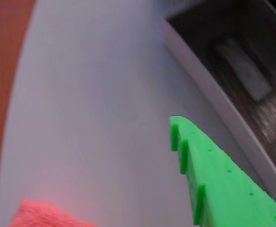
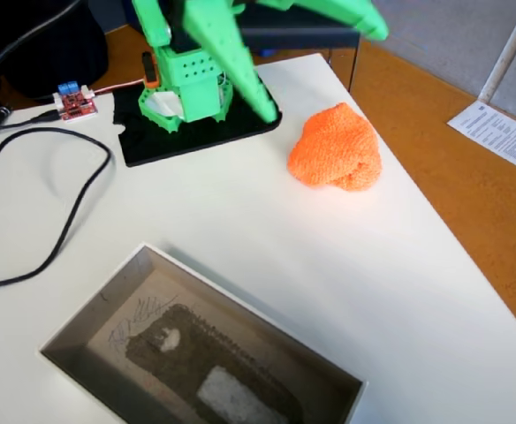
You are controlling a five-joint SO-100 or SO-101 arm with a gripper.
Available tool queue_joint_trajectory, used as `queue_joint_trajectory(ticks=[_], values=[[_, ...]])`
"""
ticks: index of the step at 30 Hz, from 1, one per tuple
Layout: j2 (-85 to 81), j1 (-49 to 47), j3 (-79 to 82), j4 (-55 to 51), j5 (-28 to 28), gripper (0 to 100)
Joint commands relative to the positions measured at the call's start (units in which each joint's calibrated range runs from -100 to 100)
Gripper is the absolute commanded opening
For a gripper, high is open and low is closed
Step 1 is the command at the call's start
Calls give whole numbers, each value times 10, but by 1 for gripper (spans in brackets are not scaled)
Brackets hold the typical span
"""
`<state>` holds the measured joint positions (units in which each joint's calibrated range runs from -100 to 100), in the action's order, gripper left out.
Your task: Remove orange objects from table
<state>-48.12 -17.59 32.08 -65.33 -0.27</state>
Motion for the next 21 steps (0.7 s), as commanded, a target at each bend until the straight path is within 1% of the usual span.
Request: queue_joint_trajectory(ticks=[1,2,3,4,7,11,15,21], values=[[49,-73,-113,-74,4,51],[65,-105,-126,-105,-1,51],[69,-112,-126,-113,-2,51],[80,-137,-121,-143,-8,51],[93,-180,-81,-192,-18,51],[87,-216,-3,-199,-28,51],[43,-239,165,-120,-14,51],[60,-233,240,-37,-7,51]])
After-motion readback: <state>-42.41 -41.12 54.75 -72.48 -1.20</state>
